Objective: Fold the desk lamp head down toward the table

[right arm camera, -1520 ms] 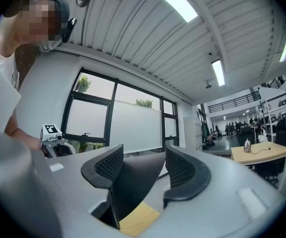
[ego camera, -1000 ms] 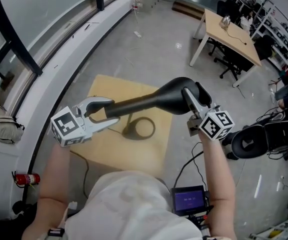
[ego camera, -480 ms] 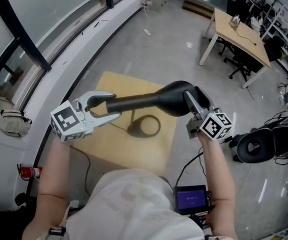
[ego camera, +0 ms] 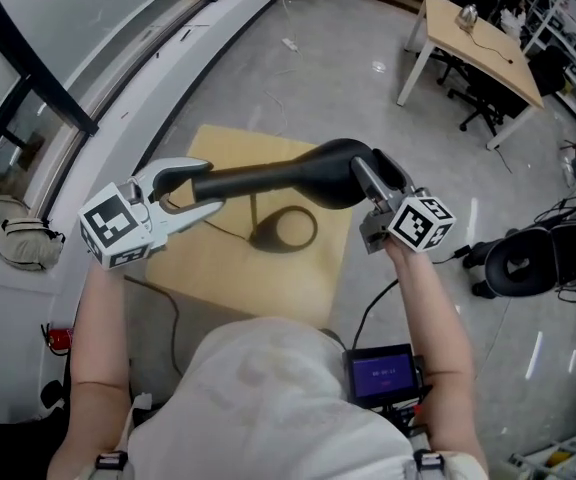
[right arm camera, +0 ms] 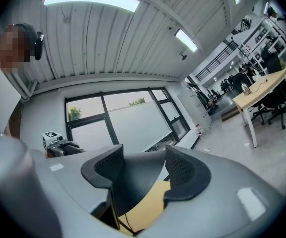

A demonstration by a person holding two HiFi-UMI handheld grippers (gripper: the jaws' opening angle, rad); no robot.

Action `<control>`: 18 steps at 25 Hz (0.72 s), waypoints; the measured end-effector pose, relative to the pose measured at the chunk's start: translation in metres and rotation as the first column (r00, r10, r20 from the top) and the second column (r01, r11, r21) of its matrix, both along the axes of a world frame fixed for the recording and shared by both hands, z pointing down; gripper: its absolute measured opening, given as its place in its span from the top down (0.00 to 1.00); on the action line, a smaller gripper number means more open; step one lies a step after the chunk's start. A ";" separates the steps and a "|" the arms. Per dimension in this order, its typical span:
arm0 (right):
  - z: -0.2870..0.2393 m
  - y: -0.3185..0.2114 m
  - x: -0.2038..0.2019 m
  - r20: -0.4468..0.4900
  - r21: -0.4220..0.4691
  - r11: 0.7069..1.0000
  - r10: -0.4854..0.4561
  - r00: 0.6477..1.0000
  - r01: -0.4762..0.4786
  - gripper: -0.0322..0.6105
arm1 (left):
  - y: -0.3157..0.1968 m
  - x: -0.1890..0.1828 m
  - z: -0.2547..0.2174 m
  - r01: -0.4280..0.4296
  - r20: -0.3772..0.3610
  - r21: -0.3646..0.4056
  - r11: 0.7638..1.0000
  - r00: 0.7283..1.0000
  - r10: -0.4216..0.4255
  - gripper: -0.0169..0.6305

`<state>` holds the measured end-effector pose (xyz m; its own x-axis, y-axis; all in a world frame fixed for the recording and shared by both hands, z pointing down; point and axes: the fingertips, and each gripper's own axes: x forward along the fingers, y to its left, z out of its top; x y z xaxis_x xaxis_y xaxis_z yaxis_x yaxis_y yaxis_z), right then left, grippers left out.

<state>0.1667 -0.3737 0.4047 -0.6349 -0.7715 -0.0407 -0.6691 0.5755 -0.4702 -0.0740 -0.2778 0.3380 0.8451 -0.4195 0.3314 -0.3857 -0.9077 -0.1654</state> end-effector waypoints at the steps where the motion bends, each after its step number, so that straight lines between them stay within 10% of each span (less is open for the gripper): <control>1: 0.002 -0.003 -0.002 0.008 -0.005 1.000 -0.010 1.000 0.010 0.52 | 0.000 0.000 -0.003 0.009 0.005 0.004 1.000 1.000 -0.009 0.63; 18: 0.042 -0.012 -0.006 0.139 -0.119 0.989 -0.075 0.987 0.092 0.51 | -0.018 0.023 -0.016 0.043 0.093 0.036 0.998 0.995 -0.046 0.62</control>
